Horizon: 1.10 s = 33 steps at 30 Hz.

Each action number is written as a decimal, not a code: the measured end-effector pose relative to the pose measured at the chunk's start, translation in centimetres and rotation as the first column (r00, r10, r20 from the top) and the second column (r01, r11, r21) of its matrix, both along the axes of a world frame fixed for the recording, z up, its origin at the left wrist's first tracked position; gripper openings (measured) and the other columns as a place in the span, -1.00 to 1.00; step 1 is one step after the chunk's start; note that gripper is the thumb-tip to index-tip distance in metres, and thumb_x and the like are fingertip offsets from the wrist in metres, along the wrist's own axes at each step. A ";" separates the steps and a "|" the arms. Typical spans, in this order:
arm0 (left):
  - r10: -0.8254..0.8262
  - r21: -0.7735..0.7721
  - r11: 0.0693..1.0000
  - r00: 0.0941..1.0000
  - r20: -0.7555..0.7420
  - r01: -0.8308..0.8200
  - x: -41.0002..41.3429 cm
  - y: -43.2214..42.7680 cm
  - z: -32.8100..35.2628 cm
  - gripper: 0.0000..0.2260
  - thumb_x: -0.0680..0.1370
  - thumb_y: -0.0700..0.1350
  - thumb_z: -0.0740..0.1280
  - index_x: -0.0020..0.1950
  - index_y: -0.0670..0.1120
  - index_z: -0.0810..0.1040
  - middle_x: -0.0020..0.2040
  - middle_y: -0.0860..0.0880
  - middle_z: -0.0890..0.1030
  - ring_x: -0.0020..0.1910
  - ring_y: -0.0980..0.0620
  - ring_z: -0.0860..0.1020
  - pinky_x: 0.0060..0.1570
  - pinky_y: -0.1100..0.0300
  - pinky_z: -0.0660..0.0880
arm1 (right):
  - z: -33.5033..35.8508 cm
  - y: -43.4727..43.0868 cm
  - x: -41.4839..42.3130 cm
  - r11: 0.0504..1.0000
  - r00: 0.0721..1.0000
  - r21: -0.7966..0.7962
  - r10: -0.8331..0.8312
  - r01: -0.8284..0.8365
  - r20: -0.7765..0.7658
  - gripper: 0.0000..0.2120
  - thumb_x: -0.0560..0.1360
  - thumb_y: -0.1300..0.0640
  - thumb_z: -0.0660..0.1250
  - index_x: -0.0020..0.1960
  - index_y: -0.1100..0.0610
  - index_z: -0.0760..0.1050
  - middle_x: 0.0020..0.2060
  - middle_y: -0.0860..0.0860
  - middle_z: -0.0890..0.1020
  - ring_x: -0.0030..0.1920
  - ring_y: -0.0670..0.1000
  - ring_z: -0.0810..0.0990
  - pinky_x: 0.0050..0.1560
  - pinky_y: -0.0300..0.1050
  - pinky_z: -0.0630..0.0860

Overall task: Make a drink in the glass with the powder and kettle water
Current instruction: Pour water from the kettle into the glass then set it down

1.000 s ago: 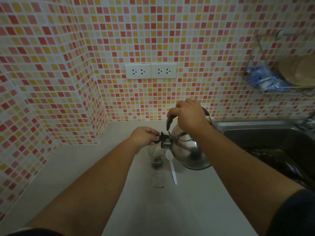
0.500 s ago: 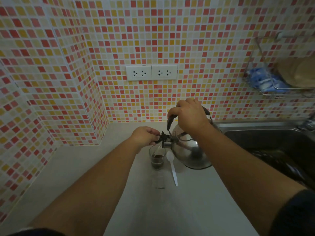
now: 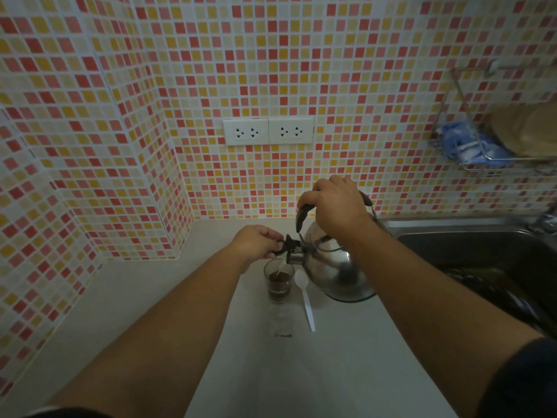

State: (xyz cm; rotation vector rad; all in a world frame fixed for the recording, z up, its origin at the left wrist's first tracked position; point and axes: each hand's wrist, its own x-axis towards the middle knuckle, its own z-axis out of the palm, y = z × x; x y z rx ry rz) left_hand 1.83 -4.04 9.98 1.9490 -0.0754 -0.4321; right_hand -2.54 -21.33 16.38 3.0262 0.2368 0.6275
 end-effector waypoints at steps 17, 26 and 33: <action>-0.013 -0.040 0.999 1.000 0.021 0.014 0.7 -0.3 1.9 -0.82 0.48 -0.30 0.35 0.05 -0.13 0.60 0.06 -0.12 0.62 -0.04 -0.01 0.60 -0.19 0.26 0.56 | 0.6 -1.5 0.3 0.980 0.991 0.186 -0.092 0.074 0.093 -0.61 0.40 0.30 0.32 0.08 -0.14 0.53 -0.02 0.03 0.62 0.03 0.11 0.49 0.14 0.10 0.38; 0.083 -0.044 0.996 0.989 0.124 -0.078 3.2 -1.3 2.8 -0.75 0.52 -0.21 0.26 0.15 -0.04 0.58 0.06 -0.11 0.58 0.08 -0.11 0.55 0.15 0.01 0.54 | 0.9 -2.2 2.5 0.866 0.948 0.497 -0.195 0.047 0.250 -0.61 0.41 0.38 0.23 0.07 -0.03 0.58 -0.05 0.10 0.63 0.01 0.16 0.50 0.10 0.13 0.45; 0.142 -0.123 0.984 0.980 0.140 -0.125 5.5 -0.9 1.9 -0.80 0.50 -0.06 0.34 0.11 0.02 0.60 0.10 -0.06 0.58 0.16 -0.10 0.50 0.28 -0.07 0.42 | -0.7 -1.3 5.9 0.833 0.938 0.549 -0.236 0.062 0.252 -0.63 0.44 0.35 0.24 0.17 0.06 0.52 0.06 0.12 0.61 0.10 0.17 0.45 0.18 0.08 0.36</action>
